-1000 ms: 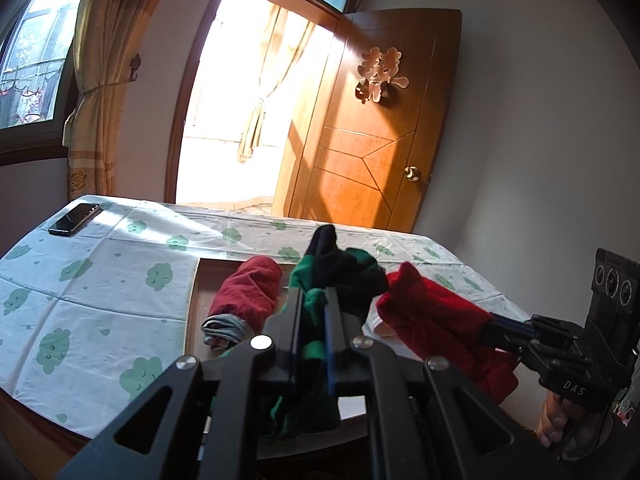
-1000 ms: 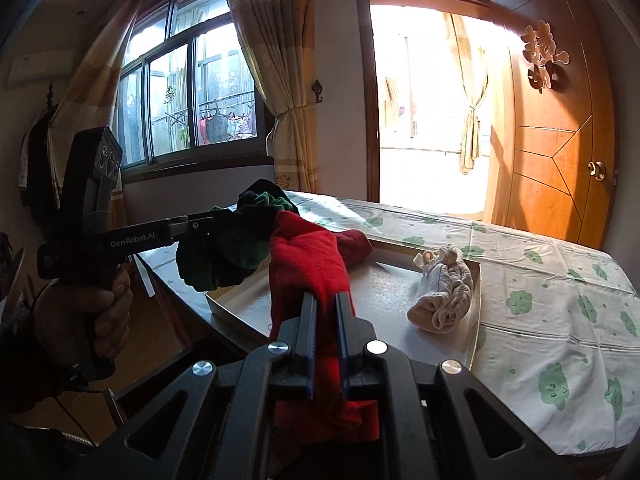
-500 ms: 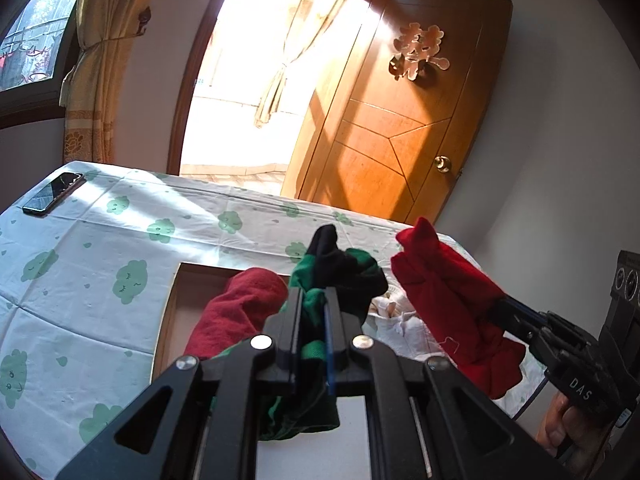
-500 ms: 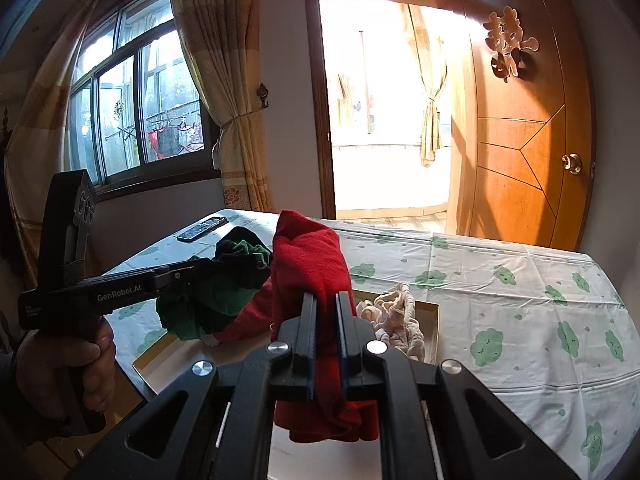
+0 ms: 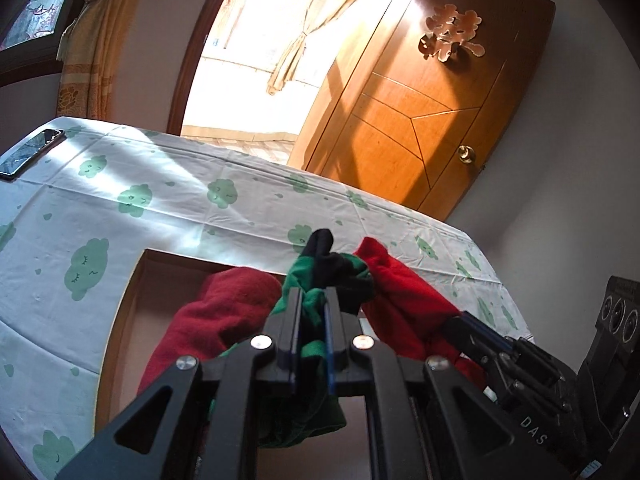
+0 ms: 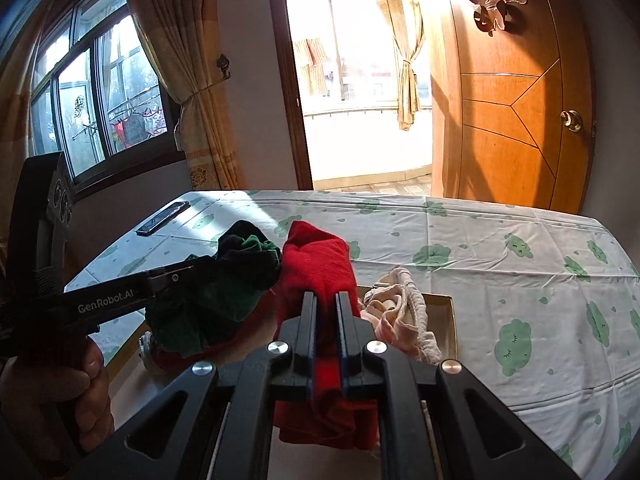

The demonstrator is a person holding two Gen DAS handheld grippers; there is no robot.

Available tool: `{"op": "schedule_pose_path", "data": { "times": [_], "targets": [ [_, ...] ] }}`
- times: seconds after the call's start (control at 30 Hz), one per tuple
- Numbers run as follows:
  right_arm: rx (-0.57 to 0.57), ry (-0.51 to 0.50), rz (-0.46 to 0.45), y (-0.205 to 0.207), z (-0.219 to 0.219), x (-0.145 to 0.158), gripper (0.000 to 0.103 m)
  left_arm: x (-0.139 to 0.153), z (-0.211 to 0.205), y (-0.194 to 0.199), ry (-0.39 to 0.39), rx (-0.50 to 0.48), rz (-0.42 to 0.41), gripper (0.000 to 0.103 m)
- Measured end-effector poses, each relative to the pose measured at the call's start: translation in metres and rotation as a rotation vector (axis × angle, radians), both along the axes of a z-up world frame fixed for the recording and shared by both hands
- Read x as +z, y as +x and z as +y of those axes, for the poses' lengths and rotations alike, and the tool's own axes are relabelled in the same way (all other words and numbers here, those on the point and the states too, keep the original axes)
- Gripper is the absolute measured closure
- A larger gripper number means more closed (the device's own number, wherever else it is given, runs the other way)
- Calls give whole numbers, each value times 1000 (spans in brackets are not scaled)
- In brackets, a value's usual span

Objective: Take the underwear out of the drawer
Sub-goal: 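Lower both garments into the tray and open both tools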

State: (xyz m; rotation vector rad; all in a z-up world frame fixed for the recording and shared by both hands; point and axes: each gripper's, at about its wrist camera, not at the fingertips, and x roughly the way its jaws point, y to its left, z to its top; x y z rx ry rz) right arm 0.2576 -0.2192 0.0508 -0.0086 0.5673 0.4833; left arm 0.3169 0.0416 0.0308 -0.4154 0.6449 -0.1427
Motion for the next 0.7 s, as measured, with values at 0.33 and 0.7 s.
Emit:
{"op": "schedule_pose_path", "data": {
  "times": [0.33, 0.7],
  "targets": [
    [-14, -11, 71, 12, 10, -16, 83, -9, -5, 3, 2, -29, 30, 71],
    [-23, -27, 38, -23, -12, -9, 51, 2, -5, -32, 56, -35, -15, 55]
  ]
}}
